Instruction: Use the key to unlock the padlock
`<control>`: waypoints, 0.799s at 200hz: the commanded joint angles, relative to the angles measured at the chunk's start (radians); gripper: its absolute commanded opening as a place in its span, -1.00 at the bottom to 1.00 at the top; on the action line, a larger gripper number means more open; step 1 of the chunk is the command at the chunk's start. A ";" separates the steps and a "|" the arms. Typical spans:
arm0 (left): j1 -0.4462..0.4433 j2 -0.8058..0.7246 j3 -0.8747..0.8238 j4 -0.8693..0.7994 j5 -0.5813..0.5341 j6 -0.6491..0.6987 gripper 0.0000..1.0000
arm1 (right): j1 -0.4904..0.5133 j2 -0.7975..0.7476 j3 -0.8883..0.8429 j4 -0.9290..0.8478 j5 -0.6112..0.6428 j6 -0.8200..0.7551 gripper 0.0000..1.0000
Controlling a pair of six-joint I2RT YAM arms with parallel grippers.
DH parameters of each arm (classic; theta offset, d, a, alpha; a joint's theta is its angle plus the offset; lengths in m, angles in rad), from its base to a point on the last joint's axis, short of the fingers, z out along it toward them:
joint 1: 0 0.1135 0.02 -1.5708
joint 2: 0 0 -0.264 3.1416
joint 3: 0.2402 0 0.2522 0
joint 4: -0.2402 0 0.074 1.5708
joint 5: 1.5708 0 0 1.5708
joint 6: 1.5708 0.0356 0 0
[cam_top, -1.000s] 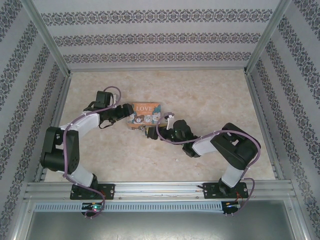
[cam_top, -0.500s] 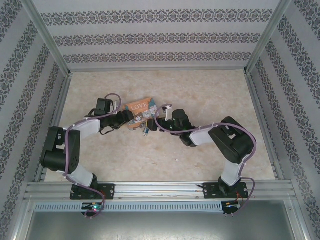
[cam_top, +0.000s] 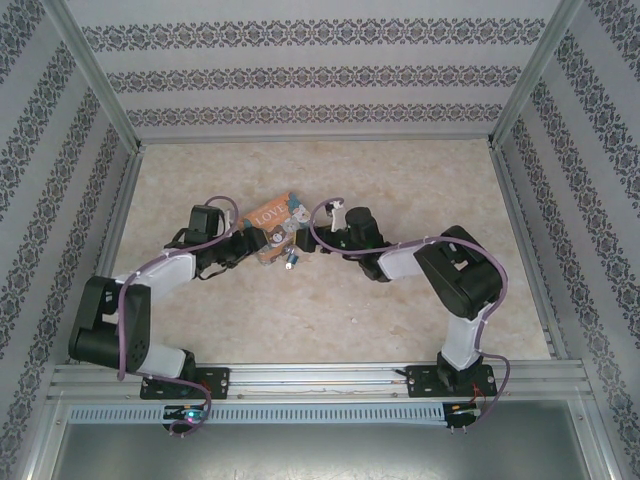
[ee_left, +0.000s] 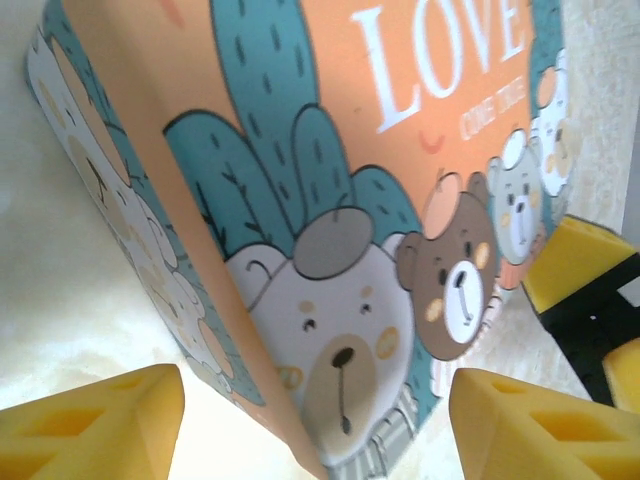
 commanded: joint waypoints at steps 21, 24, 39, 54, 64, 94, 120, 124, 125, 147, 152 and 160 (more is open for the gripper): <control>-0.002 -0.128 0.061 -0.072 -0.024 0.015 0.43 | -0.017 -0.119 -0.098 0.005 0.008 0.000 0.77; -0.002 -0.133 0.065 -0.076 -0.020 0.015 0.42 | -0.017 -0.126 -0.104 0.007 0.006 0.003 0.76; -0.004 -0.152 0.093 -0.094 0.004 0.008 0.37 | -0.017 -0.150 -0.127 0.018 -0.012 0.017 0.75; -0.008 -0.150 0.118 -0.098 0.038 -0.002 0.31 | -0.015 -0.163 -0.145 0.031 -0.029 0.041 0.72; -0.009 -0.137 0.131 -0.084 0.068 -0.017 0.25 | -0.013 -0.162 -0.149 0.040 -0.040 0.060 0.68; -0.023 -0.058 0.192 -0.062 0.126 -0.024 0.06 | 0.006 -0.127 -0.145 0.071 -0.054 0.107 0.55; -0.038 0.032 0.262 -0.077 0.132 0.014 0.00 | 0.027 -0.066 -0.127 0.120 -0.064 0.148 0.46; -0.039 0.047 0.276 -0.084 0.131 0.021 -0.01 | 0.030 -0.058 -0.122 0.123 -0.066 0.151 0.44; -0.040 0.050 0.279 -0.086 0.131 0.022 -0.01 | 0.030 -0.055 -0.121 0.123 -0.067 0.152 0.44; -0.042 0.127 0.334 -0.107 0.123 0.058 -0.04 | 0.041 -0.012 -0.091 0.125 -0.087 0.160 0.42; -0.044 0.143 0.343 -0.107 0.120 0.066 -0.04 | 0.042 -0.002 -0.086 0.125 -0.087 0.160 0.42; -0.044 0.167 0.357 -0.112 0.116 0.077 -0.06 | 0.044 0.011 -0.077 0.128 -0.089 0.162 0.41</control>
